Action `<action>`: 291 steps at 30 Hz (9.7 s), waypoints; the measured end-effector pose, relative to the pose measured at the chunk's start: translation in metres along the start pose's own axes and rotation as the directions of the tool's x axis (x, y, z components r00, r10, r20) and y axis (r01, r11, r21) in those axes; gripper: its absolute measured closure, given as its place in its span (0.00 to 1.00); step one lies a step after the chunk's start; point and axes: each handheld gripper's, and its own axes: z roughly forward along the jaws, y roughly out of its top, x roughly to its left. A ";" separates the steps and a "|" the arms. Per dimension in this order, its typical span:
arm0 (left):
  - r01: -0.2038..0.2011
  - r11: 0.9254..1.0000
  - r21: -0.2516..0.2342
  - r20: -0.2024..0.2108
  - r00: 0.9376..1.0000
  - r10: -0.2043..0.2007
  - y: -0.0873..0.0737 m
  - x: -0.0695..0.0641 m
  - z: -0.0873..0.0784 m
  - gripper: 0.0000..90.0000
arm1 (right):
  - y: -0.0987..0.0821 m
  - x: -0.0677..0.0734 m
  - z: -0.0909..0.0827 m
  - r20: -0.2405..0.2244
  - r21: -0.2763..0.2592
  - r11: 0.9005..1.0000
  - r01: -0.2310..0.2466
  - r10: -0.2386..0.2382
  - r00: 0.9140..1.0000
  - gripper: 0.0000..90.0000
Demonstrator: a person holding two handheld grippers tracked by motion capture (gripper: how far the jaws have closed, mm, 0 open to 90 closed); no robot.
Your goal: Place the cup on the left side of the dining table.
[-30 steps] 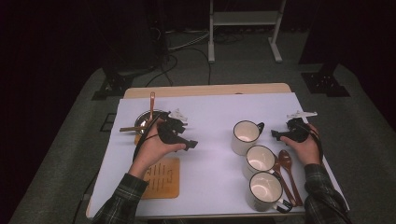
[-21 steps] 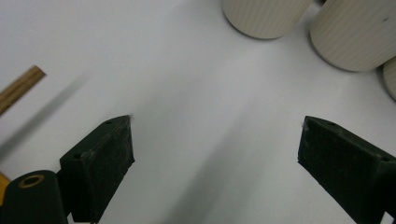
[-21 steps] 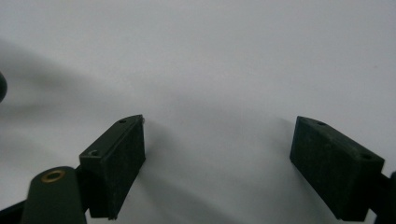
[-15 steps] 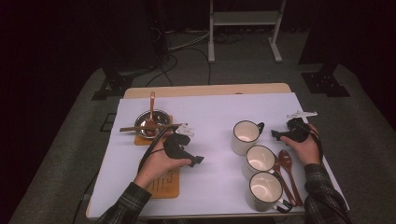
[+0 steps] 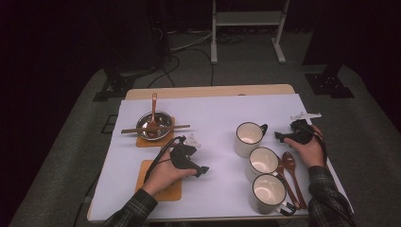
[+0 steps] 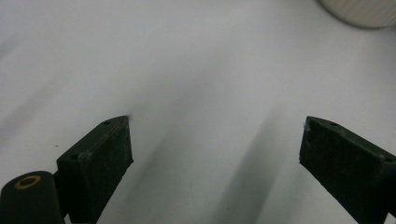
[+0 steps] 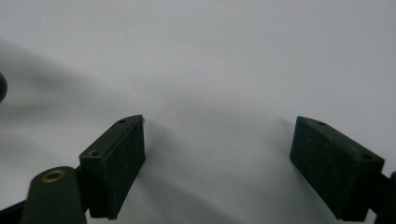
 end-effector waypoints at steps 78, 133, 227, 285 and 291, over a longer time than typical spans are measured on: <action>-0.080 0.996 -0.036 -0.060 0.995 0.078 -0.018 -0.012 0.015 0.06 | 0.036 0.059 -0.017 -0.244 -0.085 0.990 0.108 -0.126 0.962 0.83; -0.078 0.996 -0.040 -0.062 0.995 0.076 -0.019 -0.012 0.015 0.06 | 0.094 0.090 0.044 -0.303 -0.107 0.987 0.123 -0.150 0.941 0.92; -0.027 0.967 -0.255 -0.079 0.997 0.008 0.053 0.019 0.016 0.07 | 0.009 0.016 0.010 -0.048 -0.002 0.999 0.046 -0.046 0.998 0.18; -0.072 0.934 -0.351 -0.039 0.997 0.063 0.109 0.024 0.083 0.04 | 0.009 0.015 0.010 -0.051 -0.003 0.999 0.044 -0.044 0.998 0.18; -0.063 0.938 -0.340 -0.044 0.998 0.051 0.110 0.022 0.083 0.04 | 0.009 0.015 0.010 -0.050 -0.004 0.999 0.043 -0.043 0.998 0.18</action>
